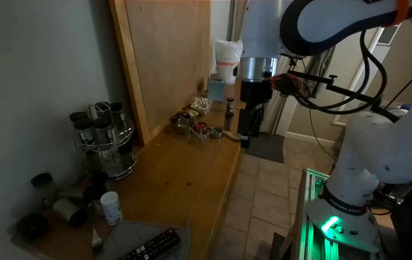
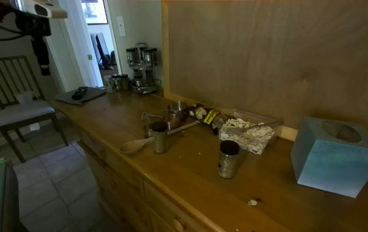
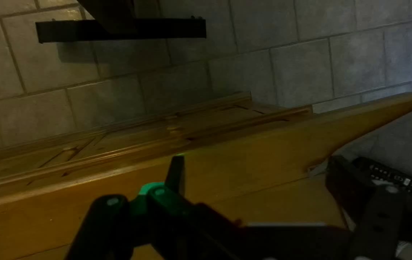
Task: Move the white bottle to the right side of the spice rack
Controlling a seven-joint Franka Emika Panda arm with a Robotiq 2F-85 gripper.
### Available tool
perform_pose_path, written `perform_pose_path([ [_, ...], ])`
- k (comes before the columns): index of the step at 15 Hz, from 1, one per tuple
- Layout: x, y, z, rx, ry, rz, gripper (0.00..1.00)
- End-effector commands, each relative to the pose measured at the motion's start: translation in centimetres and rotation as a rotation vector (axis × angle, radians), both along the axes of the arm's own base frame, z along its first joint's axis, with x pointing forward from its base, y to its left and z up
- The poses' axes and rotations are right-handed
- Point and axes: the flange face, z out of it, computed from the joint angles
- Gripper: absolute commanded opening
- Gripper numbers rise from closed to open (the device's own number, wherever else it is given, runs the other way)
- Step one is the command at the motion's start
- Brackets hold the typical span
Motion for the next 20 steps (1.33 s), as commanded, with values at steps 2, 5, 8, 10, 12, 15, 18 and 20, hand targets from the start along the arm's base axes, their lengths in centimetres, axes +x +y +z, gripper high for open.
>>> perform_pose_path([
  [2, 0.0, 0.0, 0.0, 0.0, 0.001, 0.0, 1.0],
  [5, 0.0, 0.0, 0.0, 0.0, 0.001, 0.0, 1.0],
  [8, 0.0, 0.0, 0.0, 0.0, 0.001, 0.0, 1.0],
  [10, 0.0, 0.0, 0.0, 0.0, 0.001, 0.0, 1.0],
  [12, 0.0, 0.0, 0.0, 0.0, 0.001, 0.0, 1.0],
  [15, 0.0, 0.0, 0.0, 0.0, 0.001, 0.0, 1.0],
  [18, 0.0, 0.0, 0.0, 0.0, 0.001, 0.0, 1.0],
  [20, 1.0, 0.5, 0.5, -0.031, 0.011, 0.034, 1.0],
])
